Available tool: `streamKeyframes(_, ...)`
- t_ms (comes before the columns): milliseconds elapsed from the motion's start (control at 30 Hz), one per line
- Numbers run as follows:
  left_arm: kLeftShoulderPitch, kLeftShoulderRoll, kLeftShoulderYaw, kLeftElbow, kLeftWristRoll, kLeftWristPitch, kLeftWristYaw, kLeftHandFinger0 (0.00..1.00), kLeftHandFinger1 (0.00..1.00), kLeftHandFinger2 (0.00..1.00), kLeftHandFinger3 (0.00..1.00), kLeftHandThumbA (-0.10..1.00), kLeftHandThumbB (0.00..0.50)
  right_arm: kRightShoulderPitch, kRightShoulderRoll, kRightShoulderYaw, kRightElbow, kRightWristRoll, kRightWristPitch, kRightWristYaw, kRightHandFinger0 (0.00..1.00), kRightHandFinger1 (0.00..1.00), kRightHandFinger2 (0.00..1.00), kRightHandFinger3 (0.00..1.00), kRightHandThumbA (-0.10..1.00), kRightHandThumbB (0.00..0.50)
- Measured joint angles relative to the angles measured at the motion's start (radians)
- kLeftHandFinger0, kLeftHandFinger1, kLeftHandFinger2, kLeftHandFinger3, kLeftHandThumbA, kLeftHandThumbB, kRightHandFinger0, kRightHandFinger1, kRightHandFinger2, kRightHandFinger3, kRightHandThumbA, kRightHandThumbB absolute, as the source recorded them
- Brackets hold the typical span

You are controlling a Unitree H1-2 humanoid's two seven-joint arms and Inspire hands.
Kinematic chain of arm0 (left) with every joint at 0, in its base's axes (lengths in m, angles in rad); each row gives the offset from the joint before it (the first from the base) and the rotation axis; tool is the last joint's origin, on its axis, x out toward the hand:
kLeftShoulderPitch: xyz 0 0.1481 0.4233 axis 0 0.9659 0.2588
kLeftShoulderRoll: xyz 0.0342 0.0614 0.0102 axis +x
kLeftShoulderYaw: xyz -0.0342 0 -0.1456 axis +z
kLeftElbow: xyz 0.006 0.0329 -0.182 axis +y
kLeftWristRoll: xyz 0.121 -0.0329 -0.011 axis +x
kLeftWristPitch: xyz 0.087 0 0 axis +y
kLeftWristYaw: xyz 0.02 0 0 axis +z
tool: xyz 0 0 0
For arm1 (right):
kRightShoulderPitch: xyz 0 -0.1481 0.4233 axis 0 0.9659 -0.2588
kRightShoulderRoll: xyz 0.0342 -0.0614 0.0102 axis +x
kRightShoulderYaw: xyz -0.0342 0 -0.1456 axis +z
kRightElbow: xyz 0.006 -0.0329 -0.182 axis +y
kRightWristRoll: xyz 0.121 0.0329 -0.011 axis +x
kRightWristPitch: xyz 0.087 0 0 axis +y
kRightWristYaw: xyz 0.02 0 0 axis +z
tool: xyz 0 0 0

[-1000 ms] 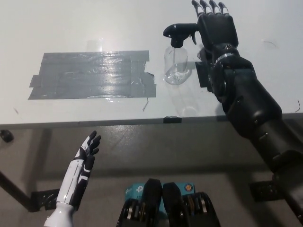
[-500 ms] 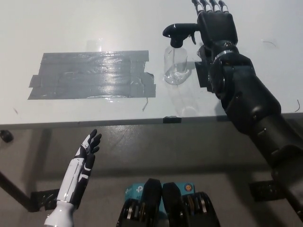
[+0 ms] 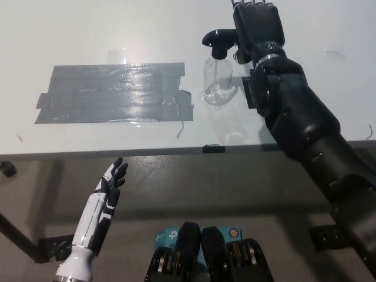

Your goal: The robot grabs the black lid of the spray bottle on the desk and places it on the black area of the desk

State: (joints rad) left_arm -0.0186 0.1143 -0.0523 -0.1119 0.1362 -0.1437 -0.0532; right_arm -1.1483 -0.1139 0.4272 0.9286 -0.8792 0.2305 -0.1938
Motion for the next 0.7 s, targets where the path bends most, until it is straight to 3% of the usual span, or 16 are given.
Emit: streamKeyframes(700,-0.001,0.003,0.0,0.0,0.001,0.0,-0.001,1.0,1.0,1.0,1.0,1.0,0.044,-0.001,0.01,0.004,0.015,0.029,-0.002,-0.009,1.0,1.0,1.0,1.0,1.0,0.456)
